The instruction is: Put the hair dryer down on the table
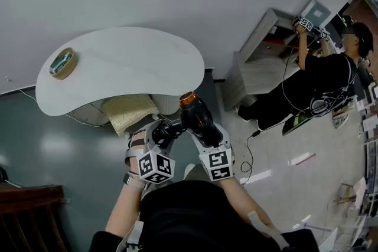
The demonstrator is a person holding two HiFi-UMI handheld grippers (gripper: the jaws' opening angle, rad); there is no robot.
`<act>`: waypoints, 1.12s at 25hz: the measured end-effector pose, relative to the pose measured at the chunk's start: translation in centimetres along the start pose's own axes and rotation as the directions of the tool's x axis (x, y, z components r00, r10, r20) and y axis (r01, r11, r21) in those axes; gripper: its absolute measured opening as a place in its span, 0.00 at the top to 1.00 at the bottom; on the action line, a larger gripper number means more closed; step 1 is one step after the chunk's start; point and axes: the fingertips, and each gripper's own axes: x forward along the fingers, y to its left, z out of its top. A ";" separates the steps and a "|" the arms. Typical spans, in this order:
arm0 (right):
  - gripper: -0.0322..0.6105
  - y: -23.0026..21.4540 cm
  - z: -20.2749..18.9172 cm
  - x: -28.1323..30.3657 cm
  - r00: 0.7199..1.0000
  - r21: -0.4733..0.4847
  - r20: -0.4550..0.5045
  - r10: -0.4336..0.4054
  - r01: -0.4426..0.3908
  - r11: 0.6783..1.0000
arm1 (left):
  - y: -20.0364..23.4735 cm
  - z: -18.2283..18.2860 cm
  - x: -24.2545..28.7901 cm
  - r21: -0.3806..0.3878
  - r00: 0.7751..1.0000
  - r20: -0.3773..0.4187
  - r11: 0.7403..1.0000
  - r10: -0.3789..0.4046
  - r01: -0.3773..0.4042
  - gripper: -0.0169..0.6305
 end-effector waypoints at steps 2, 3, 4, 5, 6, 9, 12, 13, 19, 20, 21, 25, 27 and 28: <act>0.46 -1.0 -0.4 -0.2 1.000 0.007 0.002 0.007 -0.007 1.000 | -0.5 0.7 0.6 0.004 1.000 -0.007 1.000 0.001 -0.001 0.56; 0.46 -1.5 -0.7 -0.3 1.000 0.011 0.001 0.008 -0.008 1.000 | -0.8 1.1 0.9 0.006 1.000 -0.011 1.000 -0.001 0.001 0.56; 0.46 -2.0 -0.9 -0.5 1.000 0.014 -0.001 0.007 -0.007 1.000 | -1.1 1.5 1.3 0.008 1.000 -0.013 1.000 -0.003 0.003 0.56; 0.46 -2.5 -1.1 -0.7 1.000 0.017 -0.004 0.006 -0.006 1.000 | -1.4 1.9 1.6 0.009 1.000 -0.014 1.000 -0.006 0.006 0.56; 0.46 -3.1 -1.3 -0.9 1.000 0.019 -0.005 0.005 -0.005 1.000 | -1.7 2.4 1.9 0.009 1.000 -0.015 1.000 -0.009 0.010 0.56; 0.46 -4.9 -2.0 -1.4 1.000 0.035 -0.001 0.004 -0.004 0.999 | -2.6 3.8 3.0 0.021 1.000 -0.020 1.000 -0.016 0.017 0.56; 0.46 -6.7 -2.4 -1.8 1.000 0.058 0.007 0.006 -0.006 0.998 | -3.1 5.4 4.0 0.043 0.999 -0.030 0.999 -0.014 0.015 0.56; 0.46 -7.3 -2.5 -1.9 1.000 0.062 0.011 0.008 -0.008 0.998 | -3.2 5.9 4.4 0.049 0.999 -0.032 0.999 -0.011 0.012 0.56; 0.45 -10.1 -3.6 -2.3 0.999 0.086 0.024 0.045 -0.047 0.995 | -4.6 8.2 6.0 0.069 0.998 -0.064 0.998 0.008 -0.003 0.56; 0.45 -10.5 -4.0 -2.3 0.998 0.092 0.025 0.055 -0.057 0.994 | -4.9 8.5 6.2 0.071 0.997 -0.075 0.997 0.008 -0.003 0.56; 0.45 -10.9 -4.3 -2.3 0.998 0.099 0.026 0.064 -0.066 0.993 | -5.2 8.8 6.5 0.071 0.996 -0.085 0.997 0.008 -0.002 0.56; 0.45 -11.6 -5.8 -1.9 0.995 0.125 0.011 0.098 -0.099 0.987 | -6.4 8.7 7.6 0.060 0.992 -0.126 0.998 -0.008 0.016 0.56; 0.45 -11.7 -6.3 -1.6 0.994 0.128 0.003 0.112 -0.111 0.985 | -6.8 8.2 8.0 0.048 0.990 -0.139 0.999 -0.018 0.025 0.56; 0.45 -11.8 -6.5 -1.2 0.993 0.130 -0.005 0.116 -0.115 0.985 | -6.8 8.1 8.4 0.044 0.990 -0.142 0.999 -0.021 0.027 0.56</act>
